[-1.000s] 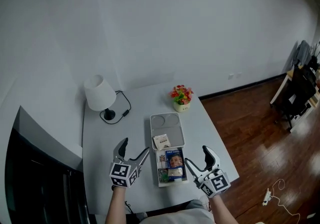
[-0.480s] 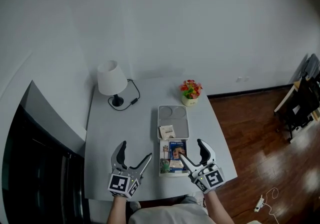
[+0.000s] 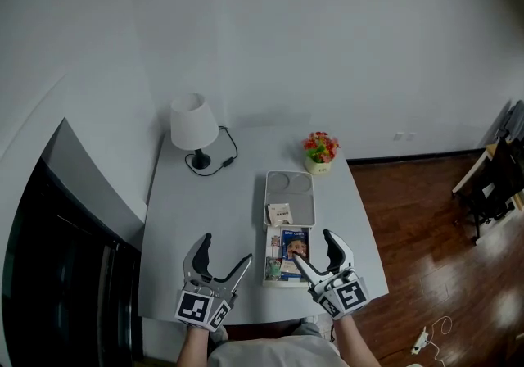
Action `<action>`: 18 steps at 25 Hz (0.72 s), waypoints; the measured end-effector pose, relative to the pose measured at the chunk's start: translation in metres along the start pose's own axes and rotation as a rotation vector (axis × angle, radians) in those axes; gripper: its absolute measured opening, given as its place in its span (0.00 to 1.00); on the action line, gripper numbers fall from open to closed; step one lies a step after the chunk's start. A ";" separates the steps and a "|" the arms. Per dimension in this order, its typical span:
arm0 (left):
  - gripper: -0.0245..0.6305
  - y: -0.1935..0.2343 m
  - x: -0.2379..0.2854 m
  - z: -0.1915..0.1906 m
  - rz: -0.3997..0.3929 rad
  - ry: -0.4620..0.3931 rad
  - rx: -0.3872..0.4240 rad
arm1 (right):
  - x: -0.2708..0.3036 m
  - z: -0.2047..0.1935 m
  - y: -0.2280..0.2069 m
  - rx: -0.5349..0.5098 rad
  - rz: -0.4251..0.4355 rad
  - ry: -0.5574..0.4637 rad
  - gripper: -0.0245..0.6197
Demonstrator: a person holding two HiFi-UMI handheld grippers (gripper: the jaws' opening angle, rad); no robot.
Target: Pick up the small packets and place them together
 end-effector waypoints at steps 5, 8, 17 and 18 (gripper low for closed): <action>0.67 0.000 -0.009 -0.001 0.014 0.006 0.027 | -0.001 0.000 0.006 0.003 0.019 0.002 0.61; 0.67 -0.002 -0.014 -0.005 0.023 0.025 0.036 | -0.004 -0.002 0.006 0.011 0.021 0.002 0.61; 0.67 -0.003 -0.015 -0.044 0.050 0.217 0.043 | -0.021 -0.014 -0.003 0.030 0.005 0.041 0.62; 0.66 -0.005 -0.013 -0.052 0.045 0.258 0.049 | -0.025 -0.015 -0.005 0.029 0.000 0.046 0.61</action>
Point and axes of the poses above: the fingertips, and each gripper's own axes: x forward along the fingers, y to its left, z out of its top, the point moved 9 cm from there along -x, backward along the fingers, and after that the axes turned 12 degrees about z, right-handed, at the moved point
